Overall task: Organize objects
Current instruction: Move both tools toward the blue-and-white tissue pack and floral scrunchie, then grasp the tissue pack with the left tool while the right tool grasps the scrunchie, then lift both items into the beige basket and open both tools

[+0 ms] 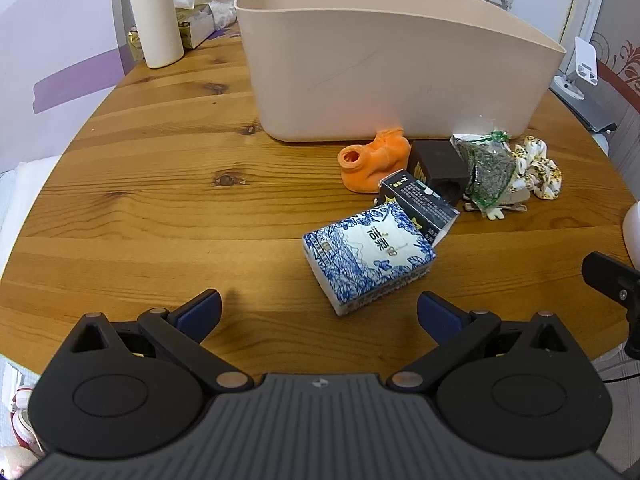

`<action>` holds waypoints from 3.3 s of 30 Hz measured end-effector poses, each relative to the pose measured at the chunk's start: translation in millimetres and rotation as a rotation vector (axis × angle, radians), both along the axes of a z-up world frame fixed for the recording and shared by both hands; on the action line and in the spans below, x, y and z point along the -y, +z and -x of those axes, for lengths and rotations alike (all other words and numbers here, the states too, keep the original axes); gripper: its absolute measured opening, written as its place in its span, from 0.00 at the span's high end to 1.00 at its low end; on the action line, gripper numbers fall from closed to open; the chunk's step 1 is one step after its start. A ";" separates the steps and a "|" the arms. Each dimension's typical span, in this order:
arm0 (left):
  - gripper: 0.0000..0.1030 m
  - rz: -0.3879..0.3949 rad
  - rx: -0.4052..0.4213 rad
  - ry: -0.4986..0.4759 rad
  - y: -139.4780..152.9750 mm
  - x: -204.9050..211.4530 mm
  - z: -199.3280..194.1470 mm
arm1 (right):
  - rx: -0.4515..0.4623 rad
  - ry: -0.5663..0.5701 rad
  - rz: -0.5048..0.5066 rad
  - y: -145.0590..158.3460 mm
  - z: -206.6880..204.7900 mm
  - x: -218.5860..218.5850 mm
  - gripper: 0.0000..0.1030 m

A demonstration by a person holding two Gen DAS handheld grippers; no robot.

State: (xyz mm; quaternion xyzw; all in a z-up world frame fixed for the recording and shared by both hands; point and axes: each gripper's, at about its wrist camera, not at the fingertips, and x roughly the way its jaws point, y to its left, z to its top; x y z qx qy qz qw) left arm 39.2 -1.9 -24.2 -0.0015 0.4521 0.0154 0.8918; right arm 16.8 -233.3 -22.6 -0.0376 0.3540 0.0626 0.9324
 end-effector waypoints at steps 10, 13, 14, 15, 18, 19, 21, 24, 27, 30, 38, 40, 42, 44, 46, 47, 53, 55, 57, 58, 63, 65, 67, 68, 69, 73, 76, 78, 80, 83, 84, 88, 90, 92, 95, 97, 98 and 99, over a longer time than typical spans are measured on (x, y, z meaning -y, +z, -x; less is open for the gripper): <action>0.00 0.001 0.014 0.000 -8.7 -9.1 -18.3 | -0.011 0.007 0.049 -16.0 -26.6 2.8 0.00; 0.00 -0.002 0.029 -0.037 -10.2 -11.5 -25.9 | -0.013 0.016 0.036 -20.2 -36.2 4.2 0.00; 0.00 -0.001 0.034 -0.045 -10.7 -12.3 -28.2 | -0.016 0.017 0.034 -21.9 -39.7 4.6 0.01; 0.00 -0.001 0.039 -0.053 -11.1 -12.9 -30.6 | -0.016 0.017 0.034 -23.8 -44.2 4.8 0.02; 0.00 -0.002 0.051 -0.062 -12.3 -14.9 -37.0 | -0.019 0.019 0.036 -28.0 -55.9 4.2 0.05; 0.00 -0.001 0.053 -0.062 -12.2 -15.4 -38.8 | -0.017 0.019 0.033 -28.9 -59.8 3.9 0.06; 0.00 -0.002 0.056 -0.063 -12.2 -15.4 -41.9 | -0.011 0.023 0.026 -30.4 -67.2 3.4 0.07; 0.00 0.000 0.054 -0.068 -12.3 -17.3 -45.9 | -0.009 0.028 0.026 -34.2 -78.7 2.1 0.09; 0.00 0.007 0.039 -0.080 -10.5 -19.8 -47.8 | -0.004 0.052 0.011 -38.0 -88.5 0.5 0.12; 0.01 0.020 0.032 -0.084 -9.1 -22.7 -48.2 | -0.007 0.079 -0.018 -40.0 -94.2 -1.8 0.19; 0.53 0.019 0.042 -0.082 2.0 -28.3 -44.9 | -0.010 0.163 -0.041 -36.2 -90.1 -14.8 0.78; 0.54 0.030 0.037 -0.085 1.9 -30.6 -43.9 | -0.014 0.162 -0.046 -35.5 -85.9 -13.5 0.83; 0.54 0.037 0.032 -0.086 2.3 -31.5 -42.4 | -0.014 0.150 -0.049 -34.1 -80.8 -12.1 0.84; 0.54 0.057 0.028 -0.094 3.7 -31.4 -39.6 | -0.008 0.133 -0.048 -30.7 -74.0 -8.0 0.84; 0.54 0.068 0.039 -0.098 8.0 -31.9 -35.2 | 0.007 0.116 -0.048 -25.1 -67.7 -2.6 0.84; 0.54 0.067 0.049 -0.098 10.9 -32.0 -33.3 | 0.019 0.107 -0.048 -20.7 -63.4 -0.8 0.84; 0.54 0.079 0.136 -0.098 40.4 -35.0 -24.6 | 0.108 0.079 -0.059 13.3 -46.7 8.9 0.84; 0.54 0.077 0.180 -0.100 54.0 -34.8 -24.7 | 0.149 0.071 -0.067 27.0 -44.1 10.3 0.84; 0.54 0.071 0.224 -0.102 67.1 -33.9 -26.2 | 0.192 0.066 -0.073 40.8 -43.8 10.5 0.84; 0.54 0.068 0.242 -0.101 72.3 -33.9 -27.4 | 0.212 0.065 -0.077 47.5 -44.4 10.2 0.84; 0.54 0.046 0.333 -0.102 104.8 -28.9 -41.7 | 0.290 0.069 -0.085 77.9 -62.2 1.5 0.84; 0.54 0.029 0.361 -0.100 114.7 -24.2 -53.4 | 0.302 0.074 -0.091 83.7 -71.7 -3.8 0.84; 0.54 0.011 0.380 -0.090 121.3 -19.5 -68.4 | 0.303 0.083 -0.098 87.9 -84.5 -10.3 0.84; 0.54 0.003 0.382 -0.084 122.8 -17.4 -76.0 | 0.302 0.087 -0.097 88.8 -90.6 -14.1 0.84; 0.54 -0.011 0.380 -0.077 122.0 -15.6 -86.0 | 0.299 0.090 -0.093 89.2 -97.0 -18.2 0.84; 0.54 -0.069 0.360 -0.054 117.6 -3.5 -121.2 | 0.258 0.103 -0.076 82.0 -124.3 -35.4 0.84; 0.54 -0.079 0.319 -0.064 107.4 6.9 -144.3 | 0.214 0.108 -0.069 72.6 -140.6 -45.7 0.84; 0.54 -0.099 0.283 -0.082 96.1 16.2 -157.4 | 0.184 0.108 -0.059 64.2 -150.0 -52.9 0.84; 0.54 -0.116 0.246 -0.107 84.2 24.6 -167.7 | 0.152 0.105 -0.052 56.5 -156.7 -59.4 0.83; 0.54 -0.103 0.179 -0.130 66.1 29.0 -181.5 | 0.112 0.091 -0.046 45.5 -160.7 -62.4 0.79; 0.54 -0.100 0.165 -0.131 62.0 28.6 -184.8 | 0.104 0.094 -0.043 43.5 -161.1 -63.6 0.70; 0.53 -0.095 0.162 -0.144 59.5 27.1 -185.1 | 0.104 0.093 -0.031 42.9 -158.1 -65.0 0.57; 0.49 -0.077 0.165 -0.153 63.6 25.1 -181.9 | 0.119 0.087 -0.038 47.4 -154.3 -63.5 0.43; 0.30 -0.076 0.187 -0.143 70.4 22.0 -175.2 | 0.144 0.089 -0.050 53.8 -145.5 -61.3 0.36; 0.19 -0.079 0.236 -0.119 83.5 16.6 -160.5 | 0.177 0.090 -0.045 63.5 -133.1 -59.9 0.26; 0.13 -0.077 0.260 -0.127 92.4 13.3 -148.7 | 0.195 0.091 -0.035 68.5 -122.5 -59.4 0.23; 0.12 -0.080 0.269 -0.135 96.0 12.7 -143.5 | 0.201 0.092 -0.034 70.9 -118.3 -58.8 0.21; 0.10 -0.086 0.278 -0.142 99.2 11.7 -137.1 | 0.204 0.094 -0.036 72.5 -113.5 -58.1 0.16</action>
